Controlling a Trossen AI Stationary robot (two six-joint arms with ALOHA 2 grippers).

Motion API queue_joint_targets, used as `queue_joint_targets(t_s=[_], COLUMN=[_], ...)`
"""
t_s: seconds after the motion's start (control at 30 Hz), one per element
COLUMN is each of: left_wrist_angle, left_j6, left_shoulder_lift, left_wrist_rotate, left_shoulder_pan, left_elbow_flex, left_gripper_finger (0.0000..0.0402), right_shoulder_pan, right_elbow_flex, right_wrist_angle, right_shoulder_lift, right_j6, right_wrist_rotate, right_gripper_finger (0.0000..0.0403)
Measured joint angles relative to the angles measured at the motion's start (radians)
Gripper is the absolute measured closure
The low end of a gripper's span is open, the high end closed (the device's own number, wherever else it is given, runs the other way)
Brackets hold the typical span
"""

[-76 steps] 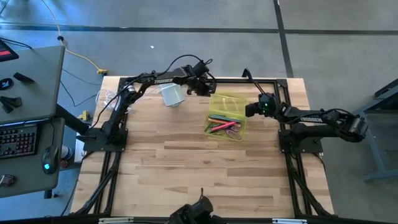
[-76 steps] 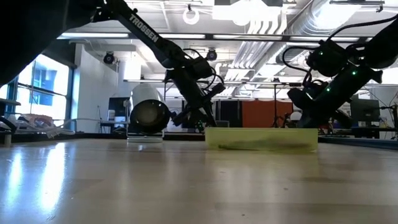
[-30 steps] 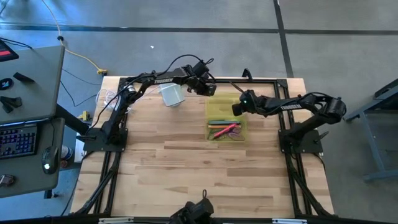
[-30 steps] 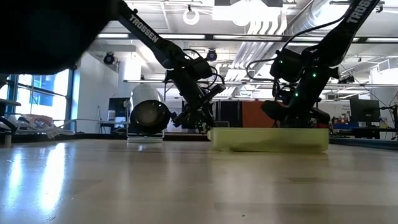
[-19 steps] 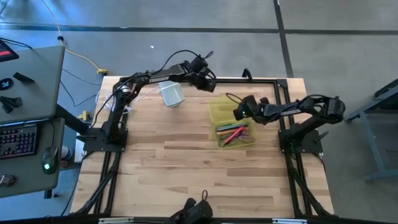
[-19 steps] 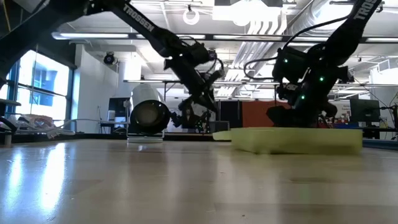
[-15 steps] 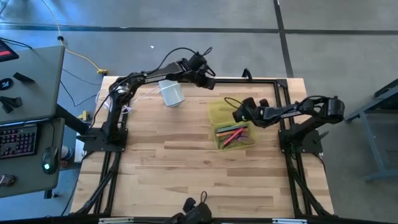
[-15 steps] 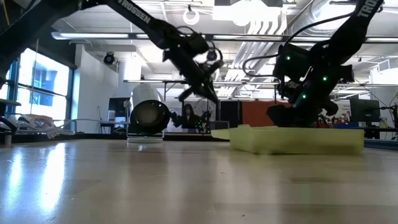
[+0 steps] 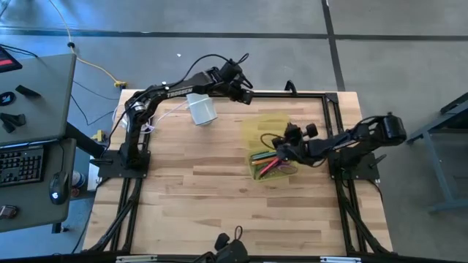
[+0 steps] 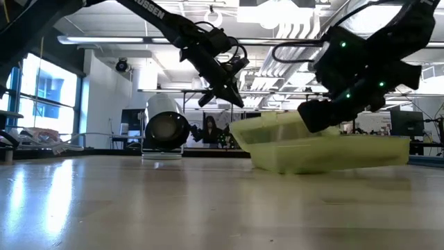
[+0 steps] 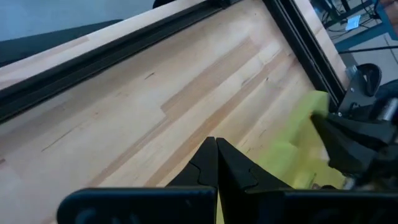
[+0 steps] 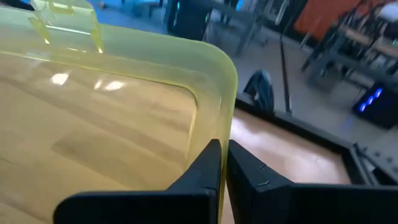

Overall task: Pick & place school supplies into a supply box
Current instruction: Close the supply box

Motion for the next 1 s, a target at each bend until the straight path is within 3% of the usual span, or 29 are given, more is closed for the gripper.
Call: queue_joint_targets(t_s=[0.27,0.43,0.53,1.0], left_wrist_angle=[-0.054,-0.128,-0.127,-0.095], left_j6=[-0.037,-0.022,-0.002,0.055], left_shoulder_lift=[0.013,0.054,0.063,0.064], left_wrist_rotate=[0.031,0.17,0.202,0.344], left_shoulder_pan=[-0.001,-0.026,-0.048,-0.099], left_elbow_flex=[0.001,-0.003,0.0,0.0], left_gripper_finger=[0.0373,0.0373,0.0373,0.0373], right_shoulder_pan=[0.106,0.136,0.151,0.169], right_elbow_flex=[0.0,0.0,0.001,0.001], right_wrist_angle=[0.012,0.014,0.019,0.027], right_shoulder_lift=[0.0,0.0,0.0,0.0], right_j6=[0.008,0.004,-0.009,-0.056], right_wrist_rotate=[0.142,0.176,0.2,0.213], right_gripper_finger=[0.0401,0.0399,0.0402,0.0397])
